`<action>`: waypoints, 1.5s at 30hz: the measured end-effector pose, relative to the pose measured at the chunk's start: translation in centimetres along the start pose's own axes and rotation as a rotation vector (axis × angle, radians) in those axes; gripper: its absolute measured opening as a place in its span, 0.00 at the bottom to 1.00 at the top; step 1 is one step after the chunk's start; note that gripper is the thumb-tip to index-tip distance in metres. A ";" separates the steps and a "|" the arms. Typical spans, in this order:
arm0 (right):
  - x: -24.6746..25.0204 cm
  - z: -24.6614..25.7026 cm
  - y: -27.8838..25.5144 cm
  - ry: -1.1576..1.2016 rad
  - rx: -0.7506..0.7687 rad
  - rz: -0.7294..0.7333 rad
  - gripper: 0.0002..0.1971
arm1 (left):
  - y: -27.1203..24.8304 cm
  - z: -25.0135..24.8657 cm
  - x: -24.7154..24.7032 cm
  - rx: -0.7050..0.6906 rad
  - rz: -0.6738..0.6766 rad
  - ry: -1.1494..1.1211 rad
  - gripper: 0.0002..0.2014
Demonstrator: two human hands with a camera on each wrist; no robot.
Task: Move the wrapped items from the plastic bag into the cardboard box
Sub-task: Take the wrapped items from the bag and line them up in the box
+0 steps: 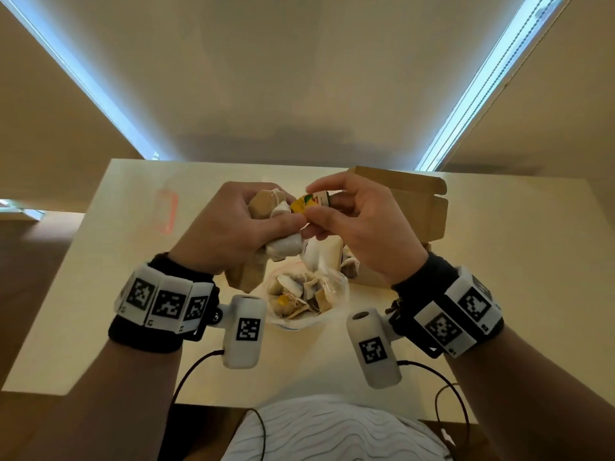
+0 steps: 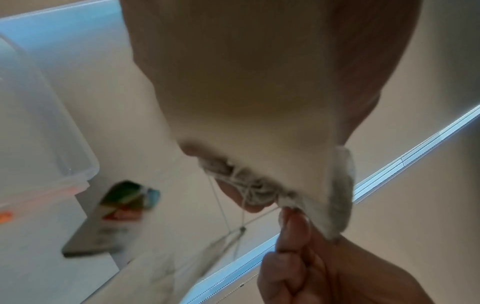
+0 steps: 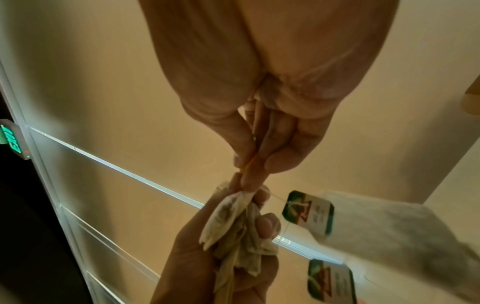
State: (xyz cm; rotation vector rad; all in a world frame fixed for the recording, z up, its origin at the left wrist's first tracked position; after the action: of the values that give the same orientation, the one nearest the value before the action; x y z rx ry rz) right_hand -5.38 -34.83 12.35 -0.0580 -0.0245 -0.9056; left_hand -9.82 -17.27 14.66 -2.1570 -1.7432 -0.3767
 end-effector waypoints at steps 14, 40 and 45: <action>1.7 0.4 -1.0 0.032 -0.051 -0.121 0.10 | 0.0 0.7 -0.8 0.094 -0.197 -0.126 0.08; 1.7 -0.3 -1.4 -0.066 -0.027 0.108 0.22 | 0.2 1.1 -1.8 -0.050 -0.220 -0.308 0.06; 1.0 -0.9 -0.9 -0.136 0.001 0.084 0.08 | 0.4 1.2 -1.7 -0.013 -0.165 -0.329 0.01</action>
State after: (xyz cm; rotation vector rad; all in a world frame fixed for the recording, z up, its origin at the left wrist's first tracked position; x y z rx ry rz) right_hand -5.48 -36.25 11.57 -0.1188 -0.1481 -0.8163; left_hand -9.78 -18.38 12.78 -2.1880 -2.1070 -0.0738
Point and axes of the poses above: each hand's wrist, its own y-axis towards the middle knuckle, its own x-axis out of the back of the hand, z = x × y, the point moved 1 cm from there along y, towards the middle knuckle, and after that the axes turned 9 degrees about z, right-handed, at the moved point
